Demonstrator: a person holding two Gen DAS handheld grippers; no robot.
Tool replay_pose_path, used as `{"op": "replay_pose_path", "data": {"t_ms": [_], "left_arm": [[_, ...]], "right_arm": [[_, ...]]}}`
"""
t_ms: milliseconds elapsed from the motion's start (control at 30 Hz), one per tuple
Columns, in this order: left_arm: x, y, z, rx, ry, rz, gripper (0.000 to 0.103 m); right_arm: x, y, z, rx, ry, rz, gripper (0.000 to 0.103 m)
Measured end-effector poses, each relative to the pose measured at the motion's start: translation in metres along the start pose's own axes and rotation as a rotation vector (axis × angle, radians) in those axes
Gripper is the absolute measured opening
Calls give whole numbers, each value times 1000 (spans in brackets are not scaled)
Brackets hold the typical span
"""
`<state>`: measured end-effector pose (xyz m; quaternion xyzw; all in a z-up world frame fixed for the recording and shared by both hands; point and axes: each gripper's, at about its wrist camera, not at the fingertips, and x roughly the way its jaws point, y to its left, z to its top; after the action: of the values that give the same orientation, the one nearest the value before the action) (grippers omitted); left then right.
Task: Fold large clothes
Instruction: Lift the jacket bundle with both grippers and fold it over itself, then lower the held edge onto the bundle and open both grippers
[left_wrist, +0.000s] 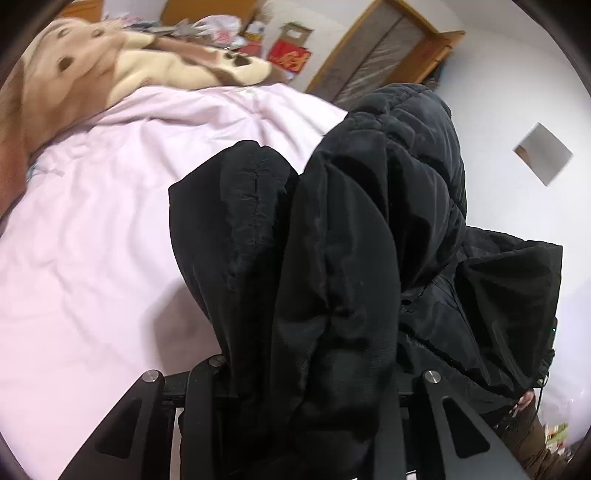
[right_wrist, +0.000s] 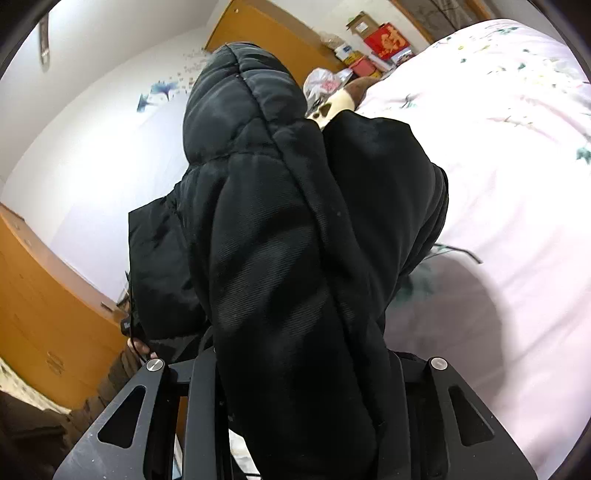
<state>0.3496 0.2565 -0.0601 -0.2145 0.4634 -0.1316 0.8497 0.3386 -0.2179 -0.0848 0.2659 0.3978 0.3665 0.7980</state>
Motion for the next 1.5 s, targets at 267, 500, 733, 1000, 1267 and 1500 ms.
{"op": "replay_pose_path", "data": {"t_ms": [267, 500, 733, 1000, 1267, 1500], "left_arm": [[7, 50, -21, -83, 38, 33, 32], [30, 78, -31, -150, 72, 61, 36], [39, 96, -40, -155, 84, 67, 46], [46, 107, -46, -166, 95, 65, 54], [33, 97, -45, -182, 100, 93, 64], [-3, 101, -45, -211, 42, 141, 65]], "right_arm": [[47, -3, -8, 1, 71, -48, 33], [59, -13, -17, -2, 92, -177, 34], [69, -24, -29, -19, 115, -296, 43], [71, -9, -31, -43, 133, -370, 55], [69, 0, -31, -72, 153, -477, 70], [55, 17, -25, -101, 161, -558, 74]]}}
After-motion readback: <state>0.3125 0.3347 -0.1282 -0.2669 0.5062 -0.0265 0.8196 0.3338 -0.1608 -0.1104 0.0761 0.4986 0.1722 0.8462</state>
